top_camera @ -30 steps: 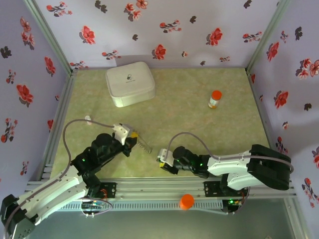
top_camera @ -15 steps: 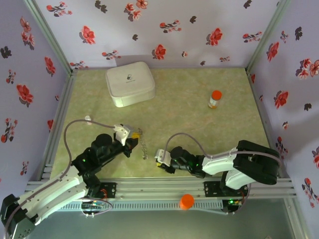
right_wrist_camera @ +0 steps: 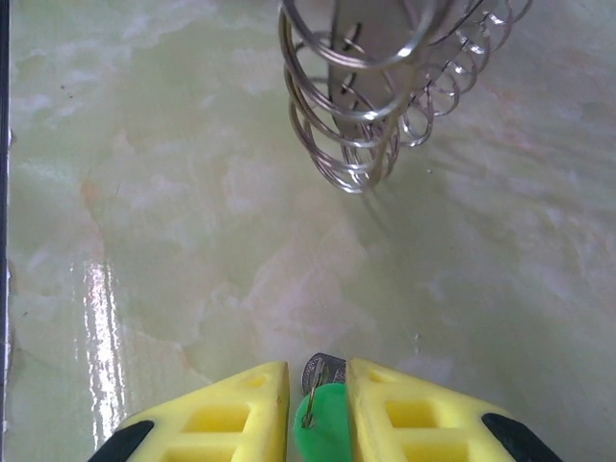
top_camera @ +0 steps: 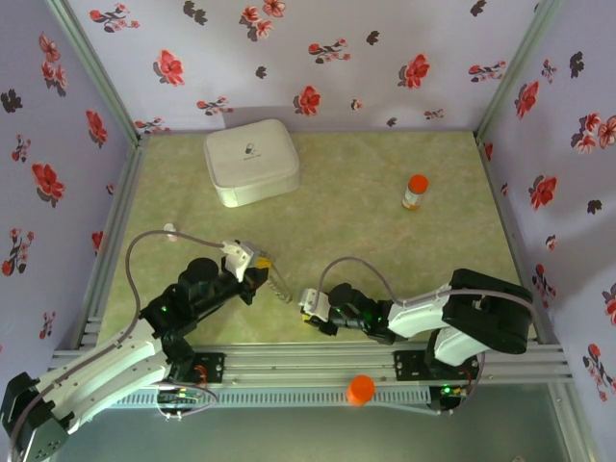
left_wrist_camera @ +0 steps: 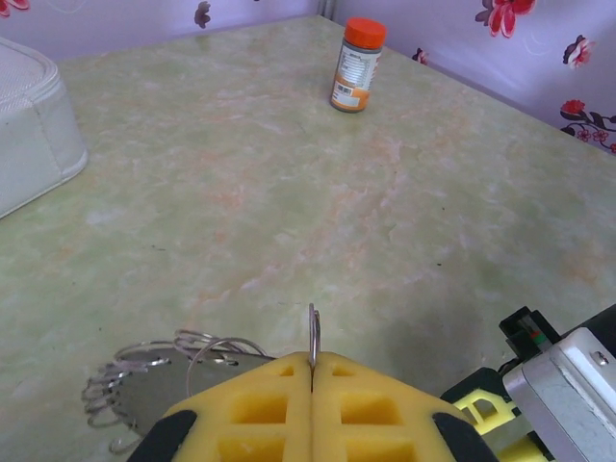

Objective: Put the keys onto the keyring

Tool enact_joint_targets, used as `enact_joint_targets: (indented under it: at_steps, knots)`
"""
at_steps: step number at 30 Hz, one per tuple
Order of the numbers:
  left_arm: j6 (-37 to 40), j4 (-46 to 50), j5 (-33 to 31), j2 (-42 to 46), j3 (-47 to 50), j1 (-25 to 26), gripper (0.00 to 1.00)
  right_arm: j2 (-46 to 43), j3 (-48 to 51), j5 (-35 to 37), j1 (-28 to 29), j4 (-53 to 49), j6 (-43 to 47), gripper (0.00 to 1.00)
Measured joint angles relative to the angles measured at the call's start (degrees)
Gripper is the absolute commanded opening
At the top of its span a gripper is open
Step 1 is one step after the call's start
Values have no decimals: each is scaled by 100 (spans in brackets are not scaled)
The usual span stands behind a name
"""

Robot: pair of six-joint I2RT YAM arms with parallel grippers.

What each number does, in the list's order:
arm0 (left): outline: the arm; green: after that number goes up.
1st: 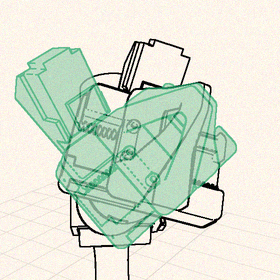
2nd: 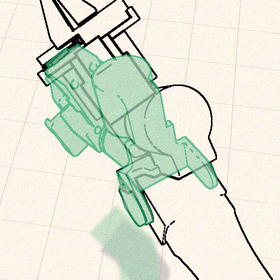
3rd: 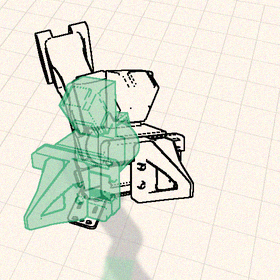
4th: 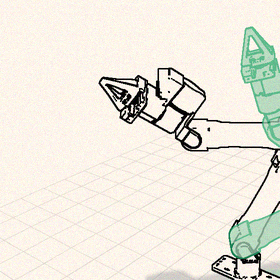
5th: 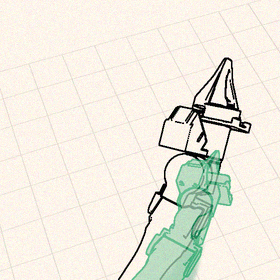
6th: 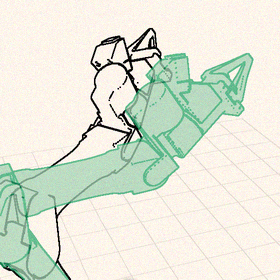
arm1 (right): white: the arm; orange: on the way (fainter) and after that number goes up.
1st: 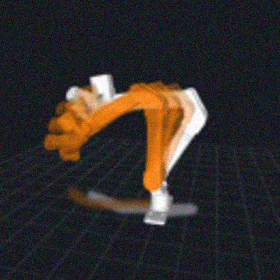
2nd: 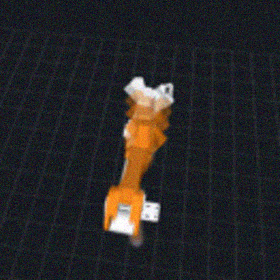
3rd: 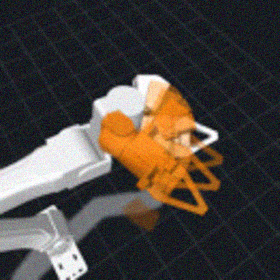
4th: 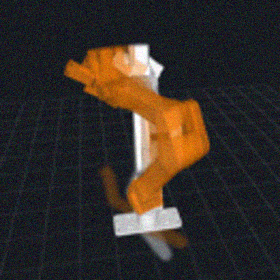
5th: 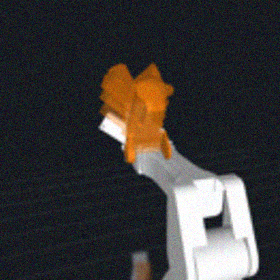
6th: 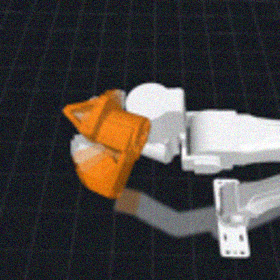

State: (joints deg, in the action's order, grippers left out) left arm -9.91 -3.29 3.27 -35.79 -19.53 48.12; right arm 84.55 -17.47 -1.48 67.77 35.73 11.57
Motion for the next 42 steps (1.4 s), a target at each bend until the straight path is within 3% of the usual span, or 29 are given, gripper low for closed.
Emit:
enact_joint_targets:
  at_steps: [21, 30, 36, 42]
  knots:
    - [15, -15, 120, 0, 0, 0, 0, -79, 107, 2, 0, -120, 0, 16]
    - [15, -17, 153, 0, 0, 0, 0, -57, 107, 2, 0, -98, 0, 11]
    - [15, -15, 155, 0, 0, 0, 0, -44, 107, 2, 0, -83, -2, 0]
    - [15, -15, 197, 2, 0, 0, 0, -262, 107, 2, 0, -173, 0, 0]
